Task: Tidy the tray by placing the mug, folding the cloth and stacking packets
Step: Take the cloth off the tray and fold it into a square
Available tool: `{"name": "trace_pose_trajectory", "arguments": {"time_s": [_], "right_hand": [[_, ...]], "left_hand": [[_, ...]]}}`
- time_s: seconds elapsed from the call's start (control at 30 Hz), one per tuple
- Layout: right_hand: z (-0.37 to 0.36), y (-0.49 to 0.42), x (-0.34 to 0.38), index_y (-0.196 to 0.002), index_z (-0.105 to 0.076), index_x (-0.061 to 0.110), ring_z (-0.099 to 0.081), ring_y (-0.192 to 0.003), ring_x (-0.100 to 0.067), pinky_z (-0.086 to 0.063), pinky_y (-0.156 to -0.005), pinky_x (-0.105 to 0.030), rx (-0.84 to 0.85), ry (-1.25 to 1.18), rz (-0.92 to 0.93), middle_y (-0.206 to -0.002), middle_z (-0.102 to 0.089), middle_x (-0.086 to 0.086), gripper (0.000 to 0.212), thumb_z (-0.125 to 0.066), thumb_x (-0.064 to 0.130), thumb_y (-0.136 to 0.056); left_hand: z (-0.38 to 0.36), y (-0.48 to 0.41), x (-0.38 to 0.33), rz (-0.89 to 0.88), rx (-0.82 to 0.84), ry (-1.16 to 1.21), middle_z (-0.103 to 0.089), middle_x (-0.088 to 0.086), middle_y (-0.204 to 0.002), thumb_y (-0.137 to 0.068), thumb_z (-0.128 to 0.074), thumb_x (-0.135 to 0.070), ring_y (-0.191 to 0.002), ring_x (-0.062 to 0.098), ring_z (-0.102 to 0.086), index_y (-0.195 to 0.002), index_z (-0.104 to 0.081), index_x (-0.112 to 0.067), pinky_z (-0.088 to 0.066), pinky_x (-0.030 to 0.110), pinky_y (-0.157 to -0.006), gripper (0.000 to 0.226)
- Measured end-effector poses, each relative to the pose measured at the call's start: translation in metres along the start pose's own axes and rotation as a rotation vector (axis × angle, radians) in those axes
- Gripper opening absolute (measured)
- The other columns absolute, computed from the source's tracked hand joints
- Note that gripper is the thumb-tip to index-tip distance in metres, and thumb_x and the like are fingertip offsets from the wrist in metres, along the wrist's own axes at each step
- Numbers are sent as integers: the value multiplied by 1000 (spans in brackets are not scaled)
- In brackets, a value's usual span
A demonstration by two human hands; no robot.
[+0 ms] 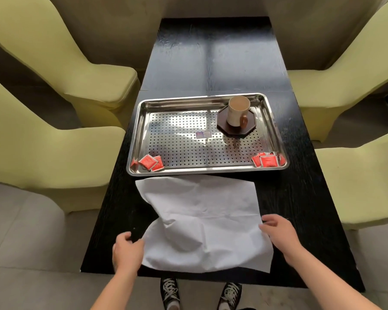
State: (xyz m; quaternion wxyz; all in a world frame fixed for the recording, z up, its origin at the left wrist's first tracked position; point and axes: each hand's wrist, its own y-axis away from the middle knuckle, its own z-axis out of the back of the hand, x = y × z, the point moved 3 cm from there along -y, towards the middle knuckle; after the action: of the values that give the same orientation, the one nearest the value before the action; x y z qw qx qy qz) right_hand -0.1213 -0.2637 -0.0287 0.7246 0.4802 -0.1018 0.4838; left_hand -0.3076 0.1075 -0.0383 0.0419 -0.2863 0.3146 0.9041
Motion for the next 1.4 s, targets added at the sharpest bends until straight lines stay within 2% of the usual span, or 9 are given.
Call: {"name": "trace_pose_trajectory", "arguments": {"time_s": [0.13, 0.2, 0.27, 0.3, 0.33, 0.37, 0.5, 1.03, 1.4], "right_hand": [[-1, -35, 53, -134, -61, 10, -62, -115, -25, -49, -97, -39, -113, 78, 88, -125, -67, -8, 39, -61, 16, -96], [-2, -53, 78, -135, -58, 3, -67, -99, -24, -54, -92, -39, -97, -302, -28, -113, -69, -13, 38, -58, 10, -98], [-7, -63, 99, -138, -49, -5, -68, -99, -30, -58, -88, -38, 8, -712, -164, -114, -66, -20, 38, -50, 4, -101], [-10, -68, 106, -141, -43, -7, -66, -108, -36, -57, -92, -41, 45, -820, -193, -124, -61, -25, 39, -45, 1, -103], [-12, -71, 112, -144, -38, -8, -62, -116, -41, -54, -96, -43, 65, -891, -214, -133, -56, -29, 41, -41, -1, -104], [-14, -75, 116, -145, -35, -9, -59, -121, -44, -52, -100, -45, 78, -938, -227, -139, -51, -31, 42, -38, -2, -104], [-22, -83, 123, -146, -33, -11, -54, -127, -47, -48, -106, -48, 66, -1023, -265, -146, -43, -34, 42, -37, -4, -104], [-27, -108, 137, -137, -40, -12, -49, -130, -45, -49, -104, -51, -57, -1013, -361, -136, -47, -33, 38, -40, -11, -100], [-29, -123, 149, -132, -44, -12, -51, -127, -47, -48, -105, -55, -54, -1062, -347, -118, -52, -32, 34, -41, -13, -98]], "left_hand": [[-11, -20, -70, -184, 19, 160, -54, 8, -141, -89, -62, -12, -123, 26, -53, -149, -39, -14, -40, 36, -91, 64], [-19, -39, -105, -114, 62, 385, -52, 13, -144, -87, -60, -6, -127, 27, -50, -149, -38, -6, -39, 35, -97, 65], [-25, -55, -132, 15, 110, 632, -63, 21, -117, -83, -58, -4, -136, 32, -44, -117, -59, 4, -46, 39, -86, 35], [-27, -62, -140, 77, 130, 696, -59, 16, -89, -80, -57, -3, -91, 23, -26, -88, -60, 0, -43, 36, -69, 9], [-27, -65, -147, 113, 139, 710, -46, 10, -73, -78, -56, -2, -74, 30, -42, -72, -51, -7, -35, 32, -58, 10], [-26, -70, -152, 128, 141, 701, -40, 6, -68, -77, -55, -1, -64, 24, -39, -66, -46, -11, -30, 29, -54, 17], [-23, -75, -159, 168, 156, 736, -49, 6, -68, -79, -51, 1, -54, 16, -44, -67, -49, -9, -33, 27, -50, 16], [-17, -99, -178, 253, 259, 866, -60, 15, -114, -80, -43, -10, -94, 27, -55, -74, -48, -12, -41, 28, -71, 8], [-25, -120, -198, 165, 261, 792, -66, 14, -105, -72, -47, -8, -83, 20, -60, -77, -56, -13, -42, 26, -68, 12]]}}
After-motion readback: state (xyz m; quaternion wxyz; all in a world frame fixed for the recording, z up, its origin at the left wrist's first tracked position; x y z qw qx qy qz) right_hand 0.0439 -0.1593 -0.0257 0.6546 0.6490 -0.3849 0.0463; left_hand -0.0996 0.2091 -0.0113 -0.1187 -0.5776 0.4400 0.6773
